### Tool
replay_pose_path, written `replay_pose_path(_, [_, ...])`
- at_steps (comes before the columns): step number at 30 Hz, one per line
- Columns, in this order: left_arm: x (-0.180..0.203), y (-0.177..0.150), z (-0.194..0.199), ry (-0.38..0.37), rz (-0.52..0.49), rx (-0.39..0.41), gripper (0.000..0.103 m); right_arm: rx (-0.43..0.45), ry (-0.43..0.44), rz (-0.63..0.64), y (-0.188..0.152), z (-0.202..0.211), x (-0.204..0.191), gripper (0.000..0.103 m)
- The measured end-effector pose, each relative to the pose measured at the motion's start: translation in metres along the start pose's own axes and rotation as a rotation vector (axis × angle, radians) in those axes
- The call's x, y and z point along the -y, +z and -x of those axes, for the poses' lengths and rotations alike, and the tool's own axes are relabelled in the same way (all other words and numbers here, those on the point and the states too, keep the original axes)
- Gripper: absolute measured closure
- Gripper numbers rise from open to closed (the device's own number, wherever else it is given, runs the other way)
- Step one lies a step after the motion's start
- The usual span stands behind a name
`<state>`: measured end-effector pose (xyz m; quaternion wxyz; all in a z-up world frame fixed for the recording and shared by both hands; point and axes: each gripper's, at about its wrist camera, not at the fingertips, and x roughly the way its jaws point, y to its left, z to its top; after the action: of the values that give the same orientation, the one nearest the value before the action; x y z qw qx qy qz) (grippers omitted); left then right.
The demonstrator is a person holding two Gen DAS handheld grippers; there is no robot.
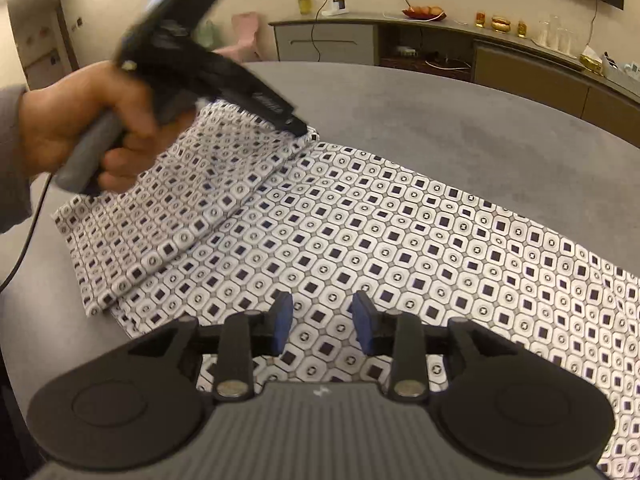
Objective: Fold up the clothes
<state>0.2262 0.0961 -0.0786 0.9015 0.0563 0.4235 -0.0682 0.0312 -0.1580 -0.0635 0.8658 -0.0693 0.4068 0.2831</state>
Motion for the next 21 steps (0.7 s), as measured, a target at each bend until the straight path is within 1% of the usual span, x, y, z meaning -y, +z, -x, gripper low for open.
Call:
replay_pose_path(2, [0.002, 0.002, -0.009, 0.044, 0.021, -0.003, 0.089, 0.01, -0.003, 0.037, -0.002, 0.001, -0.005, 0.066])
replay_pose_path(4, [-0.001, 0.001, 0.01, 0.033, 0.045, 0.028, 0.09, 0.015, -0.001, 0.068, -0.004, -0.002, -0.012, 0.059])
replay_pose_path(6, [-0.004, -0.001, 0.031, 0.02, 0.071, 0.06, 0.09, 0.023, 0.012, 0.068, -0.005, -0.004, -0.013, 0.051])
replay_pose_path(8, [-0.008, -0.003, 0.051, 0.007, 0.096, 0.093, 0.089, 0.022, 0.025, 0.036, -0.006, -0.006, -0.008, 0.052])
replay_pose_path(9, [-0.009, -0.004, 0.061, 0.001, 0.108, 0.109, 0.091, 0.023, 0.031, -0.003, -0.006, -0.003, -0.003, 0.053])
replay_pose_path(10, [-0.01, -0.012, 0.071, -0.012, 0.111, 0.11, 0.09, 0.024, 0.037, -0.042, -0.006, -0.001, 0.002, 0.053])
replay_pose_path(11, [-0.007, -0.02, 0.076, -0.032, 0.1, 0.096, 0.089, 0.033, 0.036, -0.074, -0.007, 0.004, 0.007, 0.054])
replay_pose_path(14, [0.02, -0.042, 0.076, -0.028, -0.009, 0.059, 0.086, 0.067, 0.026, -0.132, -0.009, 0.014, 0.016, 0.054])
replay_pose_path(15, [0.029, -0.046, 0.069, -0.005, -0.034, 0.054, 0.084, 0.076, 0.017, -0.147, -0.011, 0.017, 0.019, 0.054])
replay_pose_path(16, [0.038, -0.05, 0.062, 0.02, -0.057, 0.051, 0.084, 0.075, 0.003, -0.153, -0.014, 0.017, 0.021, 0.054])
replay_pose_path(17, [0.041, -0.051, 0.056, 0.057, -0.053, 0.054, 0.084, 0.074, -0.012, -0.159, -0.017, 0.016, 0.023, 0.054])
replay_pose_path(19, [0.045, -0.053, 0.042, 0.133, -0.04, 0.062, 0.081, 0.063, -0.043, -0.174, -0.026, 0.013, 0.028, 0.054])
replay_pose_path(20, [0.042, -0.05, 0.038, 0.147, -0.007, 0.074, 0.081, 0.058, -0.058, -0.181, -0.03, 0.012, 0.031, 0.055])
replay_pose_path(21, [0.041, -0.047, 0.035, 0.167, 0.019, 0.072, 0.081, 0.076, -0.063, -0.173, -0.034, 0.014, 0.031, 0.055])
